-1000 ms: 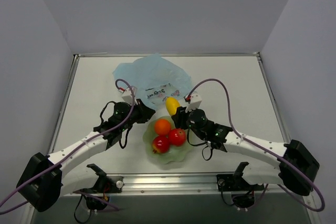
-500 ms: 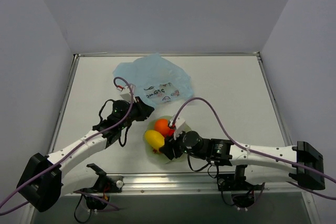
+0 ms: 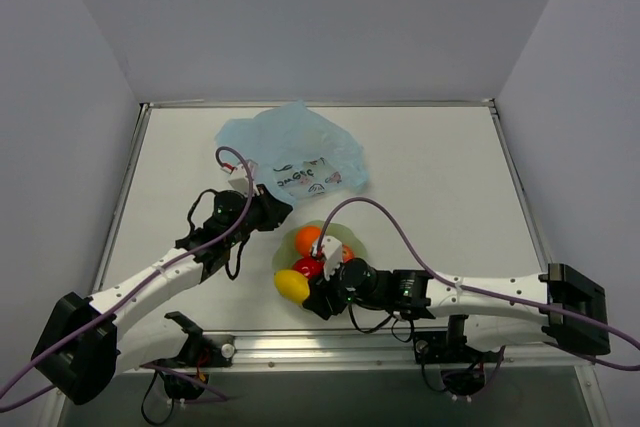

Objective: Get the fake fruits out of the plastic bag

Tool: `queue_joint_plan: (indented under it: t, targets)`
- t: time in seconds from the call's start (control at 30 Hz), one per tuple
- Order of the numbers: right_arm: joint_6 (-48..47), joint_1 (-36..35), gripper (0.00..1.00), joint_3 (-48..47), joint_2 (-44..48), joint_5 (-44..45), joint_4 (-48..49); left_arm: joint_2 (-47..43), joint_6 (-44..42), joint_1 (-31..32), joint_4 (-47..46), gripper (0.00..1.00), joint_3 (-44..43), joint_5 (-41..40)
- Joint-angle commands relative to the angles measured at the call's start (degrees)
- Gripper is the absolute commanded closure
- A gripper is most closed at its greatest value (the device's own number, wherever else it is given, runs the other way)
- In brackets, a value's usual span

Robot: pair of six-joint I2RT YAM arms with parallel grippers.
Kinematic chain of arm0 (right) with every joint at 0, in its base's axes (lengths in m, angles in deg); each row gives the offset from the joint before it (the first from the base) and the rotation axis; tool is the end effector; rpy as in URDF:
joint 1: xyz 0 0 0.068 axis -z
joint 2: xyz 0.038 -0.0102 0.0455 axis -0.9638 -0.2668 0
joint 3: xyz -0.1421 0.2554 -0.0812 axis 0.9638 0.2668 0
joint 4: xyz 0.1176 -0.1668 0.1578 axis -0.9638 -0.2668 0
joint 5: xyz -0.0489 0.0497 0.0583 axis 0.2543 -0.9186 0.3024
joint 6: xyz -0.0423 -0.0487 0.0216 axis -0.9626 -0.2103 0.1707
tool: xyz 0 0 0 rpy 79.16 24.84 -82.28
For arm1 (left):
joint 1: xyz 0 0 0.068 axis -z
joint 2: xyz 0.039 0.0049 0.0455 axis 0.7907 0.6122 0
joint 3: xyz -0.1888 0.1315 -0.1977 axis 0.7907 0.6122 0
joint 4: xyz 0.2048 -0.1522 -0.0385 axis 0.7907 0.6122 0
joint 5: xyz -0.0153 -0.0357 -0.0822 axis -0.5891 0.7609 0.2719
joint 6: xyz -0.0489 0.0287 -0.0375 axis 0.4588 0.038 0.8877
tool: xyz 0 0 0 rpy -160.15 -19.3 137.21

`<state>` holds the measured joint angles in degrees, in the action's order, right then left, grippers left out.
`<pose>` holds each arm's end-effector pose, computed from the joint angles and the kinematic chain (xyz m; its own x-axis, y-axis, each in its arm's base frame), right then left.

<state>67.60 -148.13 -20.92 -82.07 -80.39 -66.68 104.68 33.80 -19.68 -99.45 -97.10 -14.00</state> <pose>0.0704 0.2419 0.2470 -0.4878 -0.1894 -0.8522 -0.8354 0.3843 0.3928 0.2037 -0.1401 0.2747 -0.5984 -0.4249 -0.6793 0.3366 0.6361 -0.6944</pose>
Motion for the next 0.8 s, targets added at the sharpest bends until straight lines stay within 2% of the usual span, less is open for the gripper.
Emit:
queue_joint_plan:
  t: [0.0, 0.07, 0.1, 0.13, 0.2, 0.37, 0.43, 0.47, 0.57, 0.6, 0.7, 0.77]
  targets:
    - [0.65, -0.14, 0.73, 0.77, 0.18, 0.53, -1.51, -1.33, -1.21, -0.41, -1.22, 0.98, -2.4, -0.18]
    - [1.0, -0.14, 0.52, 0.77, 1.94, 2.19, -1.86, -1.59, -1.12, -0.41, -1.22, 0.98, -2.4, -0.18]
    - [1.0, -0.22, 0.36, 0.69, 3.43, 2.81, -2.56, -1.59, -1.12, -0.5, -1.22, 0.98, -2.31, -0.18]
    - [1.17, -0.14, 0.31, 0.42, 4.22, 4.3, -3.09, -1.76, -1.12, -0.58, -1.05, 0.98, -2.31, -0.1]
    - [1.09, -0.14, 0.25, -0.45, 6.59, 5.63, -4.49, -2.12, -1.12, -0.58, -1.04, 0.98, -2.23, -0.18]
    - [-0.4, -0.05, 0.26, -2.74, 9.94, 9.84, -5.64, -2.56, -0.95, -0.59, -1.04, 0.98, -1.96, -0.01]
    - [-1.11, -0.05, 0.29, -4.31, 11.0, 12.56, -5.55, -2.73, -0.86, -0.59, -1.13, 0.98, -1.79, -0.1]
    - [-1.37, 0.04, 0.32, -4.93, 11.0, 16.93, -5.47, -2.99, -0.77, -0.67, -1.22, 0.98, -1.52, -0.1]
    - [-2.51, 2.23, 0.53, -8.0, 9.07, 24.24, -4.59, -3.26, -0.77, -0.67, -1.04, 0.98, -1.35, -0.19]
    - [-2.87, 5.37, 0.68, -8.8, 6.46, 26.53, -3.8, -3.35, -0.77, -0.67, -1.04, 0.98, -1.26, -0.27]
    - [-2.43, 11.53, 0.81, -11.96, -0.22, 26.2, 0.23, -3.96, -0.68, -0.59, -0.96, 0.98, -1.35, -0.1]
    - [-2.43, 15.58, 0.84, -13.54, -3.84, 26.46, 5.22, -4.75, -0.42, -0.67, -0.87, 0.98, -1.26, -0.01]
